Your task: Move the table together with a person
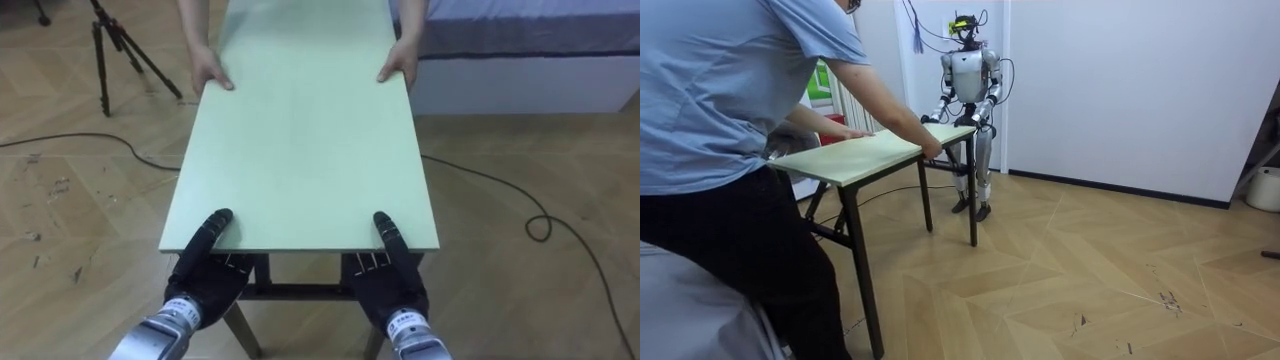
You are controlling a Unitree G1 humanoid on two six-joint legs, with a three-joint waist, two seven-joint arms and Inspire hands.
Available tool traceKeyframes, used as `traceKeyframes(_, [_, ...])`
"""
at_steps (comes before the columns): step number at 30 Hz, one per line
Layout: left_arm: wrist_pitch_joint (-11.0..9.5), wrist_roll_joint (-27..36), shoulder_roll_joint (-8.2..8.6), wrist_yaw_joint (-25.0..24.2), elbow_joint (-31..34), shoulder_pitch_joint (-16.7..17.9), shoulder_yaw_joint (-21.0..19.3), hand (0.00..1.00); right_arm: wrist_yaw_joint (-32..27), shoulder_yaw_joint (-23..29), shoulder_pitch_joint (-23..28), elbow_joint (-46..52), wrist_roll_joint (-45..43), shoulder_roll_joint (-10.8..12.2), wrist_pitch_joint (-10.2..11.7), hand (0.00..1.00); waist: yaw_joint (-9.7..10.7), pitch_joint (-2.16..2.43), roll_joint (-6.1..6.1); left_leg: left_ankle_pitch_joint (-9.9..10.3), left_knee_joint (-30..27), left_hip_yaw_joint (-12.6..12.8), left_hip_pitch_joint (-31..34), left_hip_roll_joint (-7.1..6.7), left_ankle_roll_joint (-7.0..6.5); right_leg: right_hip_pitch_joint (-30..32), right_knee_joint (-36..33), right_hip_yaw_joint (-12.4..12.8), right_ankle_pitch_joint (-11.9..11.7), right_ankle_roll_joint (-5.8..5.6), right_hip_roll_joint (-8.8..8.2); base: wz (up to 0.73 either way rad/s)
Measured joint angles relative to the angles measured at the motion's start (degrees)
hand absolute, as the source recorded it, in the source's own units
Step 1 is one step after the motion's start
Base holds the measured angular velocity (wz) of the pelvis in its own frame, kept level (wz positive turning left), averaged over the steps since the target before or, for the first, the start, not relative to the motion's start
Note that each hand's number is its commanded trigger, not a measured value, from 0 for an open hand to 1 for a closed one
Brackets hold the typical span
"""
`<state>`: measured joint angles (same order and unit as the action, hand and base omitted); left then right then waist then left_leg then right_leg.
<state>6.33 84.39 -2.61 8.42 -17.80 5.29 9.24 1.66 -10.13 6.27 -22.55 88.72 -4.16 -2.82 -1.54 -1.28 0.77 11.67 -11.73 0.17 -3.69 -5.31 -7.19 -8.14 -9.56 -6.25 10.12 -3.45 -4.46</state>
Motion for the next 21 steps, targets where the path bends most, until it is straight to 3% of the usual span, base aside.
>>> traceKeyframes(14, [-1.74,-2.91,0.1,-1.71,4.4,0.94,-0.08,1.0,2.69,-0.06,-0.12,2.15,-0.22,0.83,1.01,1.0,0.01,0.08,0.11,-0.2,-0.67,0.81,1.06,0.15,0.36,0.5,-0.19,-0.26,-0.01,0.01,0.23,-0.04])
traceKeyframes(21, [-1.73,-3.74,0.14,-3.77,6.28,3.87,-0.09,1.0,2.89,-0.74,3.15,5.72,-1.57,1.55,2.59,1.0,-0.16,0.23,0.24,-0.31,-0.42,1.16,0.86,0.66,0.64,0.66,-0.13,-0.39,-0.07,0.11,0.59,0.0])
